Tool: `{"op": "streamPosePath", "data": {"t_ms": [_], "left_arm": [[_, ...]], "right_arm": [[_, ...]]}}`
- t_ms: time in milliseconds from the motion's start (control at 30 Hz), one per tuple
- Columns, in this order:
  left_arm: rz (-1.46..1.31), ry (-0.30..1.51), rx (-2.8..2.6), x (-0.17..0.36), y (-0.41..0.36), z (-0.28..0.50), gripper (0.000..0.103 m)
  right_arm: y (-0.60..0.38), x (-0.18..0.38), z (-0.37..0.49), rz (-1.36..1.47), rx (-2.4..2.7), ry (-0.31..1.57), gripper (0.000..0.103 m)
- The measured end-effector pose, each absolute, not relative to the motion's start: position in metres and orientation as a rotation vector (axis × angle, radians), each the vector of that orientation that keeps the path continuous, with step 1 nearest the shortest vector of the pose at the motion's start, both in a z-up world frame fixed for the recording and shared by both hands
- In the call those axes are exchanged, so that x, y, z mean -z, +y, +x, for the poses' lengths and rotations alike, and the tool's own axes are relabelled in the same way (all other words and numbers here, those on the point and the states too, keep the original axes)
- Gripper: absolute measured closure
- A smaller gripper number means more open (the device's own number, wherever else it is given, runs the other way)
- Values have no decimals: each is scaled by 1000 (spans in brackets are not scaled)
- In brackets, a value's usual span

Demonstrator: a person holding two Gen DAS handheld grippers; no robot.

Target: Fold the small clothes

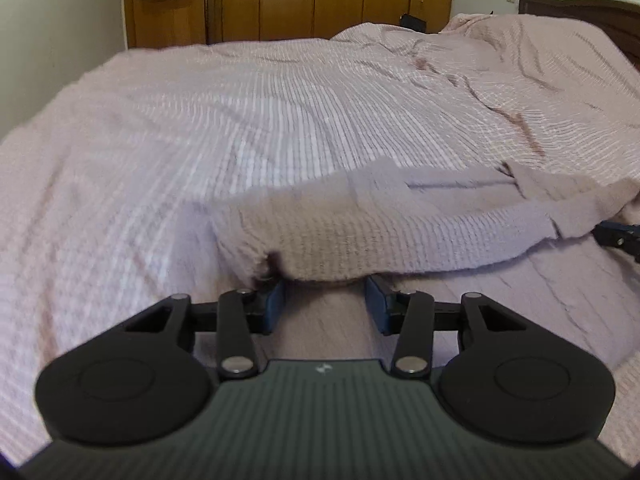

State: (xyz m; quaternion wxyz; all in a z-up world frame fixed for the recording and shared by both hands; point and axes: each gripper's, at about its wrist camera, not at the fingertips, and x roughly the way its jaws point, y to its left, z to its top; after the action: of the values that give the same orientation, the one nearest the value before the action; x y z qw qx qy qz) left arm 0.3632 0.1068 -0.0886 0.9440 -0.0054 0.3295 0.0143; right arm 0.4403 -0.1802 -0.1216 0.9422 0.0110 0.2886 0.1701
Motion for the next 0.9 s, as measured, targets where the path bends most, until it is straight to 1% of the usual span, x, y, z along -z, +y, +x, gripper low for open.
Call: {"op": "streamPosePath", "data": {"t_ms": [167, 200, 300, 467, 900], "left_arm": [[24, 646, -90, 86, 115, 391, 57], [29, 638, -102, 86, 117, 394, 59], [0, 627, -115, 88, 122, 399, 59], [37, 619, -120, 95, 118, 396, 59], [21, 650, -93, 75, 95, 367, 58]], "right_arm": [[-182, 116, 469, 20, -304, 575, 82], [-184, 116, 475, 28, -285, 576, 82], [-193, 123, 482, 90, -269, 573, 83], [-200, 136, 482, 144, -274, 559, 82], [-195, 116, 454, 107, -291, 588, 82]]}}
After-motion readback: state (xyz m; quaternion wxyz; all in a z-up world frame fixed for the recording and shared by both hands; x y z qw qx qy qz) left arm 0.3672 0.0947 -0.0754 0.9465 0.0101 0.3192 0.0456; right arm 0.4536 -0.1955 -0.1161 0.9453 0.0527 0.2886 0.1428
